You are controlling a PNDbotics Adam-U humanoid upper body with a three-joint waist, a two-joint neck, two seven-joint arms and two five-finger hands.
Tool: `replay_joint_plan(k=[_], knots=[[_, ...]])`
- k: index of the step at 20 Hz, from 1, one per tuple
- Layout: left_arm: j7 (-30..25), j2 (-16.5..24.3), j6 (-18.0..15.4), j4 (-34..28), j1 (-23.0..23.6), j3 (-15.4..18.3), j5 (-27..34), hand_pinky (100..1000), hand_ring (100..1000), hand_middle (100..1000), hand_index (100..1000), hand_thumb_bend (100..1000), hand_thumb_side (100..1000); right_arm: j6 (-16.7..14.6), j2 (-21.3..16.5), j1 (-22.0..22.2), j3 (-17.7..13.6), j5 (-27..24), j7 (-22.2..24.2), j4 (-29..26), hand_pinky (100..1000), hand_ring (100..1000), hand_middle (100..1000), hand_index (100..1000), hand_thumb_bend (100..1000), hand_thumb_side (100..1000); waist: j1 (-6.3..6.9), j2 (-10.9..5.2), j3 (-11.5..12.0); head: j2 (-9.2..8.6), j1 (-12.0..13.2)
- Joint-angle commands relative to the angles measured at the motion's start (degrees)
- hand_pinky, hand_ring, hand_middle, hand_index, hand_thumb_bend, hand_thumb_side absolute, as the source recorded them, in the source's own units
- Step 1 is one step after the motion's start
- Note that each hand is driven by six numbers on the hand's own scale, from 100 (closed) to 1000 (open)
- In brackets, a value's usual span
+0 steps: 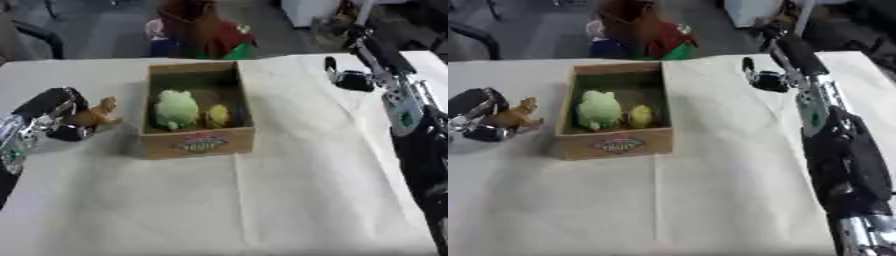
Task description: Pick up objects on the table and place them in the box.
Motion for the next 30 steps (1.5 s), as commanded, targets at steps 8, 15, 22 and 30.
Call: replay_joint_plan(k=[8, 15, 22, 30], knots=[[-0.6, 2.3, 4.3, -12.9, -6.4, 0.5, 10.8, 560, 274, 201, 400, 124, 108, -0.1, -0.4, -0.7, -0.1, -0.7, 0.3, -1.2, 595, 662, 784, 895, 100, 193, 0.18, -1.11, -0.7, 0.26, 0.6], [-2.8, -4.0, 1.9, -9.9, -10.6, -2.2, 8.1, 588, 326, 244, 449, 166, 117, -1.5, 1.5, -1.5, 1.0, -0.4, 0.7, -0.8, 598, 665, 786, 896, 100, 203, -0.04, -0.61, -3.4, 0.26, 2.7], [-2.6, -8.4, -0.3, -7.3, -11.4, -3.4, 4.0, 675, 525, 439, 617, 216, 145, -2.3, 2.2, -2.1, 1.4, -0.4, 0.8, -0.5, 601, 667, 788, 896, 100, 208, -0.41, 0.1, -5.3, 0.26, 3.8], [-8.9, -6.3, -1.6, -11.5, -9.8, -3.8, 6.3, 886, 860, 859, 888, 790, 408, -1.8, 1.8, -1.8, 0.9, -0.4, 0.6, -0.5, 598, 665, 786, 896, 100, 205, -0.56, 0.03, -4.5, 0.26, 2.9]])
